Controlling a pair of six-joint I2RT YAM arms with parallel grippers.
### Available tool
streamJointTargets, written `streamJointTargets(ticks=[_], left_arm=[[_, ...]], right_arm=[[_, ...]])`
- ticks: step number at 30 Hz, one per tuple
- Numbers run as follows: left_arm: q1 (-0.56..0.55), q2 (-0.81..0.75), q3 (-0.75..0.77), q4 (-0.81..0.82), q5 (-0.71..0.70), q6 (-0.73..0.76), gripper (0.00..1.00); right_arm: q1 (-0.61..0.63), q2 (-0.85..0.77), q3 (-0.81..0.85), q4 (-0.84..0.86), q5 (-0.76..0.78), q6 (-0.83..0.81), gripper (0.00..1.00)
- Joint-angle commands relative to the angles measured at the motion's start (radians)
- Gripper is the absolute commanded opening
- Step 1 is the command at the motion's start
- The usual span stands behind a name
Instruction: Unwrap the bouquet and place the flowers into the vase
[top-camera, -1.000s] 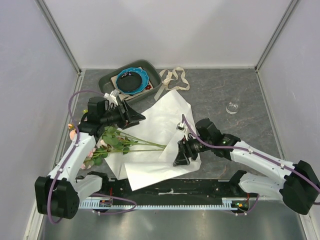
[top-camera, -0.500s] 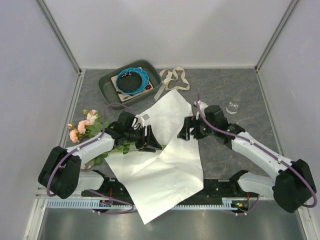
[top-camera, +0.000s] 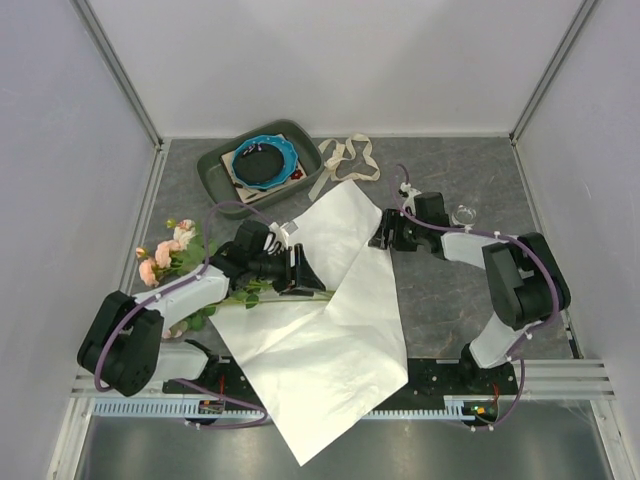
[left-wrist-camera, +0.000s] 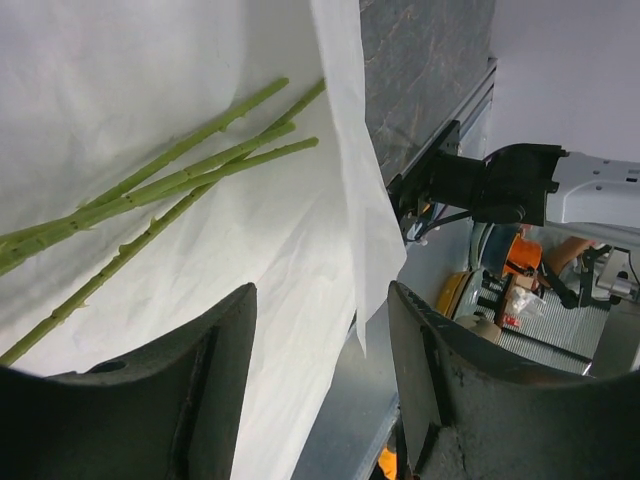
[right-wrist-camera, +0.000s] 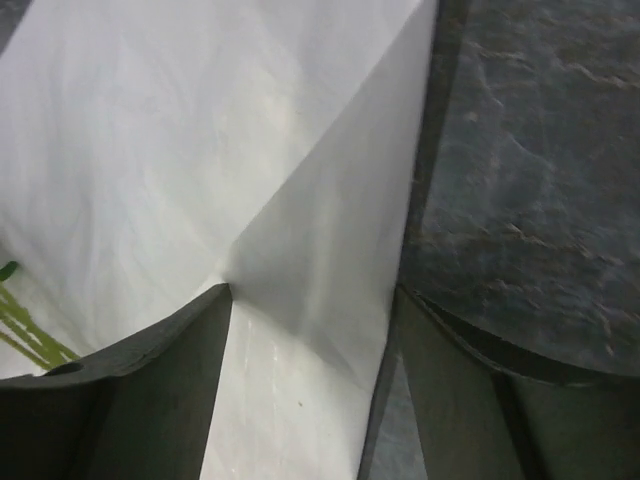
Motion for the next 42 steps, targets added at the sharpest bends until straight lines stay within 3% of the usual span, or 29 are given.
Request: streamJointTargets(ticks=[1, 2, 4, 5, 7, 8, 10, 16, 18, 20, 24, 26, 30, 32, 35, 36, 40, 42], left_arm=[[0.003, -0.036, 0.026, 0.048, -0.015, -0.027, 0.62], [0.003, -0.042, 0.029, 0.048, -0.014, -0.028, 0.62], [0.003, -0.052, 0.032, 0.046, -0.022, -0.031, 0.62], [0.003, -0.065, 0.035, 0.045, -0.026, -0.033, 0.62], [0.003, -0.079, 0.034, 0.039, -0.038, -0.034, 0.62], [0.002, -0.096, 0.037, 0.034, -0.043, -0.034, 0.62], [0.003, -0.111, 0.037, 0.016, -0.064, -0.033, 0.62], [0.012, -0.194, 0.043, -0.058, -0.130, -0.021, 0.62], [0.020, -0.225, 0.044, -0.078, -0.158, -0.018, 0.63], [0.034, -0.245, 0.041, -0.098, -0.184, -0.021, 0.64], [0.066, -0.300, 0.021, -0.103, -0.213, -0.036, 0.68], [0.085, -0.320, 0.011, -0.103, -0.230, -0.044, 0.69], [0.100, -0.317, -0.015, -0.058, -0.232, -0.059, 0.70], [0.098, -0.259, -0.028, -0.026, -0.188, -0.068, 0.70], [0.098, -0.194, -0.051, 0.040, -0.141, -0.086, 0.68], [0.098, -0.168, -0.061, 0.057, -0.141, -0.091, 0.68], [0.098, -0.141, -0.129, 0.126, -0.161, -0.097, 0.67], [0.098, -0.121, -0.147, 0.138, -0.158, -0.105, 0.67]], right_arm=[[0.006, 0.113, 0.023, 0.162, -0.124, 0.030, 0.67], [0.007, 0.124, 0.023, 0.213, -0.127, 0.044, 0.53], [0.007, 0.146, 0.040, 0.239, -0.114, 0.066, 0.40], [0.009, 0.152, 0.051, 0.245, -0.103, 0.067, 0.27], [0.007, 0.169, 0.101, 0.233, -0.063, 0.064, 0.16], [0.007, 0.175, 0.121, 0.217, -0.045, 0.054, 0.05], [0.007, 0.192, 0.176, 0.203, -0.008, 0.046, 0.00], [0.007, 0.223, 0.287, 0.085, 0.093, -0.017, 0.00], [0.006, 0.215, 0.295, 0.039, 0.118, -0.043, 0.18], [0.007, 0.200, 0.305, -0.027, 0.145, -0.061, 0.45], [0.046, 0.056, 0.313, -0.185, 0.269, -0.100, 0.63], [0.122, -0.010, 0.302, -0.277, 0.375, -0.135, 0.71], [0.303, -0.220, 0.266, -0.409, 0.553, -0.120, 0.76], [0.406, -0.288, 0.249, -0.417, 0.543, -0.089, 0.80], [0.478, -0.357, 0.209, -0.358, 0.346, -0.014, 0.80], [0.491, -0.365, 0.175, -0.325, 0.213, 0.012, 0.79], [0.587, -0.331, 0.063, -0.091, 0.057, 0.115, 0.66], [0.596, -0.264, 0.054, -0.058, 0.038, 0.132, 0.59]])
